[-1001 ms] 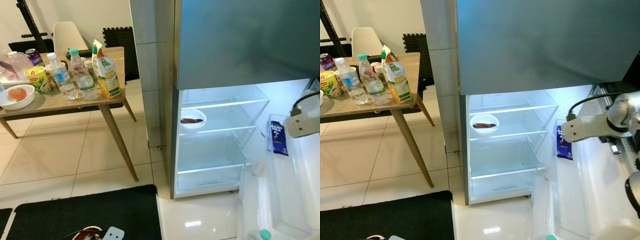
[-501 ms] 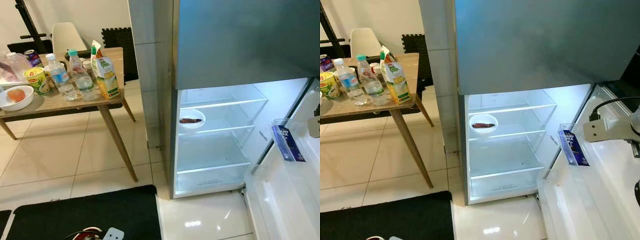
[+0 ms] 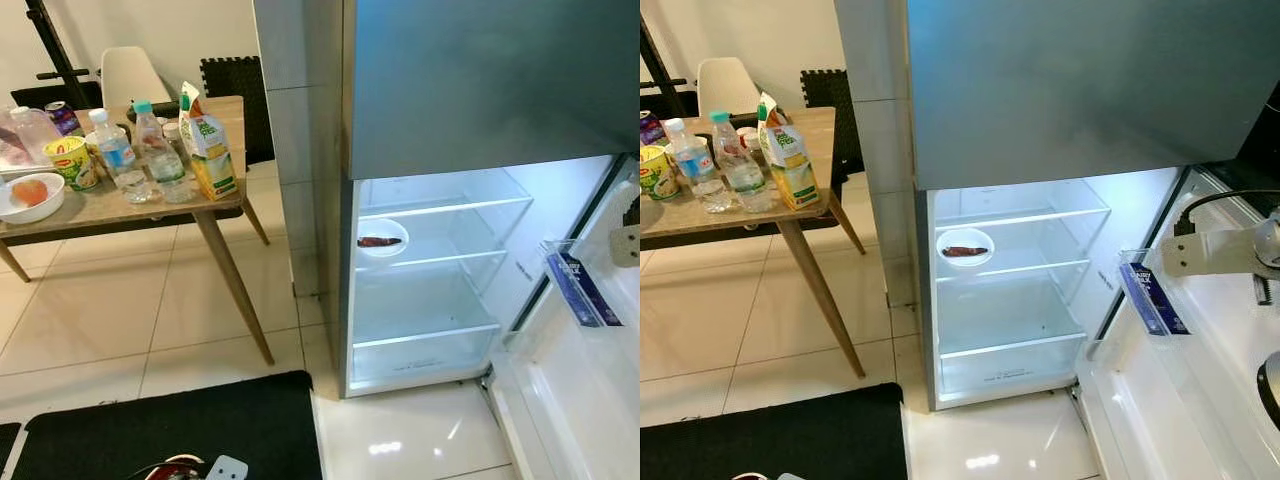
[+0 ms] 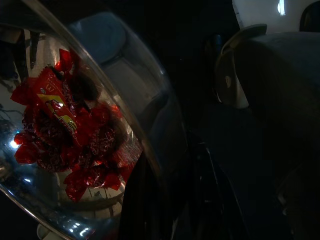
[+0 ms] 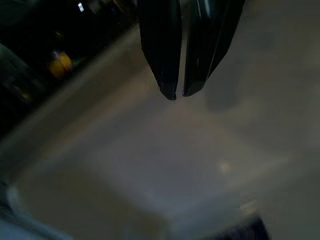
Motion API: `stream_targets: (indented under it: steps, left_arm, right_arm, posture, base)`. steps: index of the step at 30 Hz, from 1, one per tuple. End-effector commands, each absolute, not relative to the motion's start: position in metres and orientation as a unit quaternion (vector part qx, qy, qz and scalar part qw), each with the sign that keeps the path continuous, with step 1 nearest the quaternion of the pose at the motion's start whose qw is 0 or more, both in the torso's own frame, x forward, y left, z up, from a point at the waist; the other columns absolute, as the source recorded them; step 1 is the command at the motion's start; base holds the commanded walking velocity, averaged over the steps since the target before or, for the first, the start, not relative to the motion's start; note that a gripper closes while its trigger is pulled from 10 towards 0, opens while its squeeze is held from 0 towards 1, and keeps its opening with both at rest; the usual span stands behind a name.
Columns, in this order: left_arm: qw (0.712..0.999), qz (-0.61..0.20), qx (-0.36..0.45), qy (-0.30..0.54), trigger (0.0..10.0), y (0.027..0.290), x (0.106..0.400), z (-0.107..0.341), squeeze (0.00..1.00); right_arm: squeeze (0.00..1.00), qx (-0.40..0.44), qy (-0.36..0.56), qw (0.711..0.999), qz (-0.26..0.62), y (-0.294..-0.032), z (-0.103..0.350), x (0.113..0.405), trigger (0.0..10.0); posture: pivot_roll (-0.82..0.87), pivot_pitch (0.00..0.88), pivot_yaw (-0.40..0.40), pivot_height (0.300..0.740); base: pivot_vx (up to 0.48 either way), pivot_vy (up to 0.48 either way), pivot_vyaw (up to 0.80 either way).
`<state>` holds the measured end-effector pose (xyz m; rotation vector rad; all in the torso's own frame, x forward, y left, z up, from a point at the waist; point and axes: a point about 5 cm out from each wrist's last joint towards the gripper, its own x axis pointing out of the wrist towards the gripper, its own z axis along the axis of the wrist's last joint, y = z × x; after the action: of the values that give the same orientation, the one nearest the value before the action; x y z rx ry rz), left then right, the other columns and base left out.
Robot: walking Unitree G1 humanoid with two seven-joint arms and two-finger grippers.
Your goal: Restocking fridge
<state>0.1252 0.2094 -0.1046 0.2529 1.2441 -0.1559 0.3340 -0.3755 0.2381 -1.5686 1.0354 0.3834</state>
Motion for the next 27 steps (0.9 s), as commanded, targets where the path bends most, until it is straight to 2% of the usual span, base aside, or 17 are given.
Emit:
stream_targets:
  steps: [1,2,4,5,7,9,13,27]
  left_arm:
    - [0.802,-0.076,0.108,0.582,10.0,0.204,0.124,-0.106,0.00]
    - [0.802,-0.076,0.108,0.582,10.0,0.204,0.124,-0.106,0.00]
    - [0.802,-0.076,0.109,0.582,10.0,0.204,0.124,-0.106,0.00]
    - [0.802,-0.076,0.109,0.582,10.0,0.204,0.124,-0.106,0.00]
    - [0.802,-0.077,0.109,0.582,10.0,0.205,0.124,-0.106,0.00]
    - [0.802,-0.077,0.110,0.582,10.0,0.205,0.124,-0.106,0.00]
    - [0.802,-0.078,0.111,0.582,10.0,0.205,0.124,-0.106,0.00]
    - [0.802,-0.079,0.109,0.582,10.0,0.203,0.123,-0.106,0.00]
  right_arm:
    - [0.00,-0.641,0.419,0.605,0.219,-0.360,0.229,0.338,10.0]
    - [0.00,-0.632,0.408,0.615,0.239,-0.354,0.226,0.340,10.0]
    - [0.00,-0.594,0.363,0.655,0.294,-0.335,0.224,0.346,10.0]
    - [0.00,-0.594,0.363,0.655,0.294,-0.335,0.224,0.346,10.0]
    - [0.00,-0.543,0.317,0.685,0.368,-0.313,0.225,0.349,10.0]
    - [0.00,-0.523,0.301,0.691,0.397,-0.305,0.226,0.350,10.0]
    - [0.00,-0.498,0.296,0.680,0.450,-0.294,0.217,0.347,10.0]
    - [0.00,-0.493,0.342,0.647,0.471,-0.282,0.149,0.335,10.0]
  posture:
    - [-0.10,0.000,-0.018,0.740]
    - [-0.10,0.000,-0.018,0.740]
    - [-0.10,0.000,-0.017,0.740]
    - [-0.10,0.000,-0.017,0.740]
    - [-0.10,0.000,-0.015,0.740]
    - [-0.10,0.000,-0.015,0.740]
    - [-0.10,0.000,-0.014,0.740]
    - [-0.09,0.000,-0.018,0.740]
  base:
    - [0.000,0.000,0.00]
    - [0.000,0.000,0.00]
    - [0.000,0.000,0.00]
    - [0.000,0.000,0.00]
    - [0.000,0.000,0.00]
    - [0.000,0.000,0.00]
    - [0.000,0.000,0.00]
    - [0.000,0.000,0.00]
